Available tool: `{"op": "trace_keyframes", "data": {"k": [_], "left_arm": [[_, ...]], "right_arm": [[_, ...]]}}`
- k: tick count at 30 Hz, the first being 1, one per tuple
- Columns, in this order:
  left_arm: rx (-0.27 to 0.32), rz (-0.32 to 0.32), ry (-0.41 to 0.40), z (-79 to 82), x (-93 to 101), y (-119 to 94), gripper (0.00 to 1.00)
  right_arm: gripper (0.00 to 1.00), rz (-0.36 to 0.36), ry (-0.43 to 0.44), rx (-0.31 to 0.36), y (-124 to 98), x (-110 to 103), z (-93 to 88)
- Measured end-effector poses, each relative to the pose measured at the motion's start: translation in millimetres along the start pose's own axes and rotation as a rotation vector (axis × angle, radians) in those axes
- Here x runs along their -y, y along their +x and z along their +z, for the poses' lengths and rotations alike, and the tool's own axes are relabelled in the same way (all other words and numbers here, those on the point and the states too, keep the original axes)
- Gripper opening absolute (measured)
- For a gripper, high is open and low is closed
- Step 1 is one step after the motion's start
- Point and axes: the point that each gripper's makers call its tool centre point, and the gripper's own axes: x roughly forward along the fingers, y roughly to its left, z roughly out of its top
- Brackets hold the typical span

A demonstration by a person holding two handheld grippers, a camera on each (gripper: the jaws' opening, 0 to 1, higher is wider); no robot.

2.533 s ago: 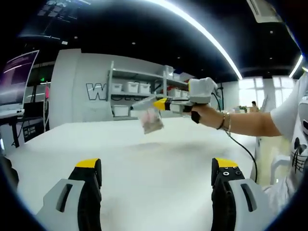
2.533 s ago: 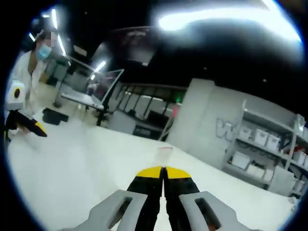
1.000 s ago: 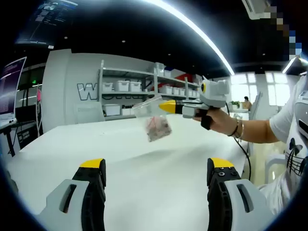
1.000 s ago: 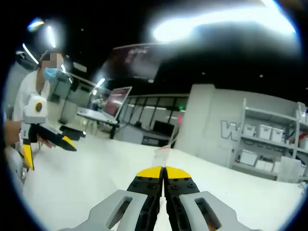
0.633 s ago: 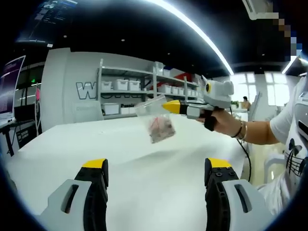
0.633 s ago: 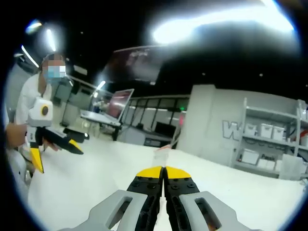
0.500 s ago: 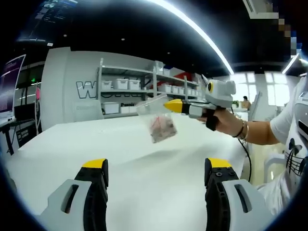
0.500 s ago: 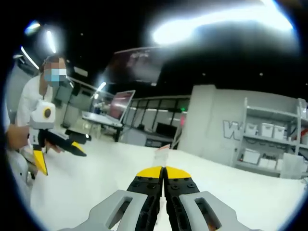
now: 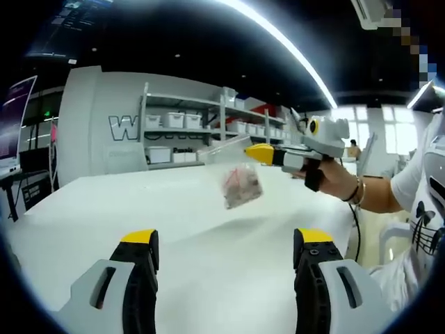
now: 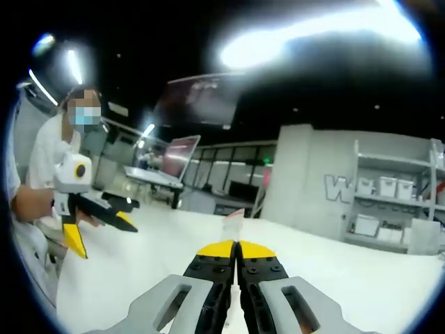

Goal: Open the resealable bag by pulling the two sides of the seal apart until the entire bag opening is separated and visibly accessible.

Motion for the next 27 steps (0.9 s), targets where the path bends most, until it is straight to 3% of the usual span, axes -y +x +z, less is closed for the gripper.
{"op": "trace_keyframes", "data": {"k": [27], "left_arm": [[-0.026,-0.021,0.023,-1.3,4.6,2.9,0.69]], "right_arm": [[0.00,0.028,0.031,0.014,-28.5,-23.3,1.0]]}}
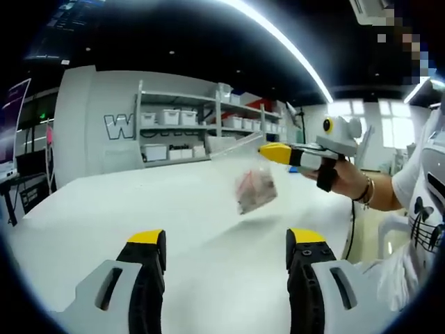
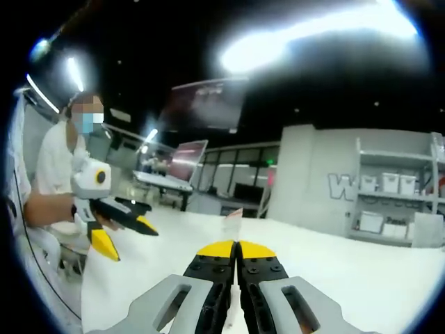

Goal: Open the resealable bag by pulling the two sides of the seal apart until the entire bag opening is separated and visibly accessible.

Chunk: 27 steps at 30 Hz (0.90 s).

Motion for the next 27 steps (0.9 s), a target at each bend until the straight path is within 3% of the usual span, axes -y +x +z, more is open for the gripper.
{"op": "trace_keyframes", "data": {"k": [10,15,19,27], "left_arm": [[-0.018,-0.005,0.033,-0.5,4.7,1.1,0.68],[-0.011,-0.011,0.054,3.8,9.4,-2.3,0.65],[-0.002,-0.014,0.117,9.4,15.1,-5.1,0.58],[0.012,-0.019,0.231,16.5,28.5,-11.0,0.43]], "right_arm": [[0.00,0.048,0.019,-0.001,-9.2,-25.7,-3.5],[0.00,0.070,-0.025,-0.008,-12.6,-41.7,-7.0],[0.00,0.088,-0.074,-0.013,-12.8,-53.7,-7.5],[0.00,0.125,-0.082,-0.025,-14.3,-68.0,-14.1]]}}
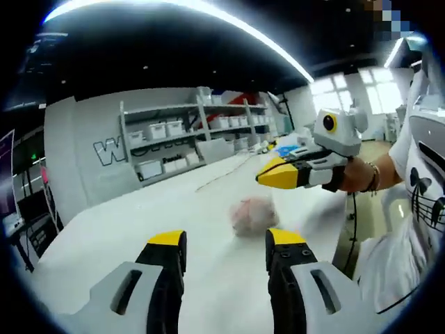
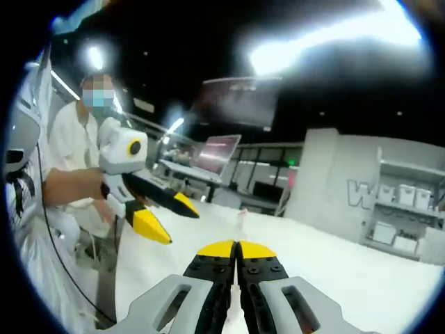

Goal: Open the resealable bag by pulling the two sides of the seal apart until the entire bag opening is separated and visibly accessible.

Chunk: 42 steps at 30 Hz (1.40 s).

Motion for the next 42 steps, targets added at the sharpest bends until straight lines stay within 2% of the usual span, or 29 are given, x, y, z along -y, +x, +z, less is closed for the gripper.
{"op": "trace_keyframes", "data": {"k": [4,10,18,23,31,39,42], "left_arm": [[0.009,0.013,0.033,2.8,-1.0,-2.1,0.39],[-0.009,0.028,0.150,0.7,1.1,-2.0,0.32],[0.010,0.027,0.192,3.4,3.5,-2.2,0.26],[0.013,0.033,0.263,4.4,6.7,-2.2,0.22],[-0.005,0.049,0.418,5.7,11.1,-2.0,0.15],[-0.071,0.072,0.631,1.5,13.8,-1.8,0.10],[-0.074,0.086,0.695,3.8,14.0,-1.8,0.10]], "right_arm": [[0.00,0.012,0.008,-0.006,-1.6,-5.1,-3.6],[0.00,0.035,0.000,-0.014,-2.6,-16.3,-6.9],[0.00,0.053,0.011,-0.018,-2.8,-25.2,-9.8],[0.00,0.059,0.016,-0.023,-3.0,-30.5,-13.3],[0.00,0.074,-0.009,-0.028,-2.7,-41.8,-15.4],[0.00,0.090,-0.020,-0.033,0.7,-44.5,-15.5],[0.00,0.094,-0.022,-0.035,0.9,-46.4,-15.5]]}}
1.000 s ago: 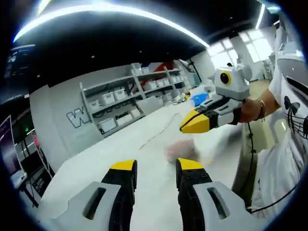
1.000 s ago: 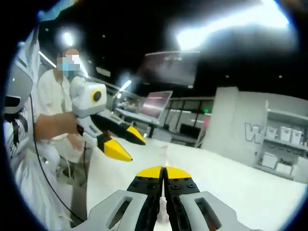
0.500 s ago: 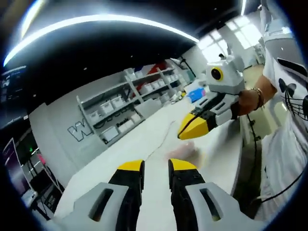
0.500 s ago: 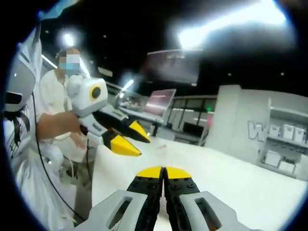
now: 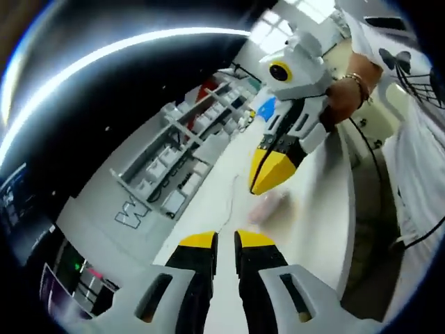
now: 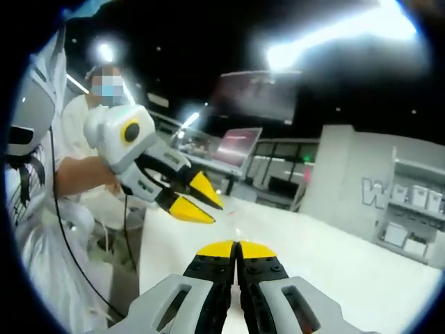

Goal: Open the resealable bag by pulling the two sides of the seal apart until the entire bag opening is separated and visibly accessible.

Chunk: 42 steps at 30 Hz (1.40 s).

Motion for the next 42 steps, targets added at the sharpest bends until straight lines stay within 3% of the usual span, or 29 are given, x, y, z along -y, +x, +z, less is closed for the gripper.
{"op": "trace_keyframes", "data": {"k": [10,29,35,42], "left_arm": [[0.000,-0.004,0.156,8.5,3.3,6.1,0.06],[-0.056,0.003,0.315,3.1,7.4,10.1,0.01],[-0.065,0.010,0.354,0.6,11.0,11.0,0.01],[-0.056,0.014,0.332,0.9,14.2,8.6,0.01]], "right_arm": [[0.00,0.006,0.002,-0.004,1.1,-0.6,0.1],[0.00,0.021,0.003,-0.010,3.0,0.4,0.3],[0.00,0.038,0.018,-0.022,3.9,-1.1,-1.9],[0.00,0.060,0.053,-0.037,1.4,-2.2,-4.6]]}}
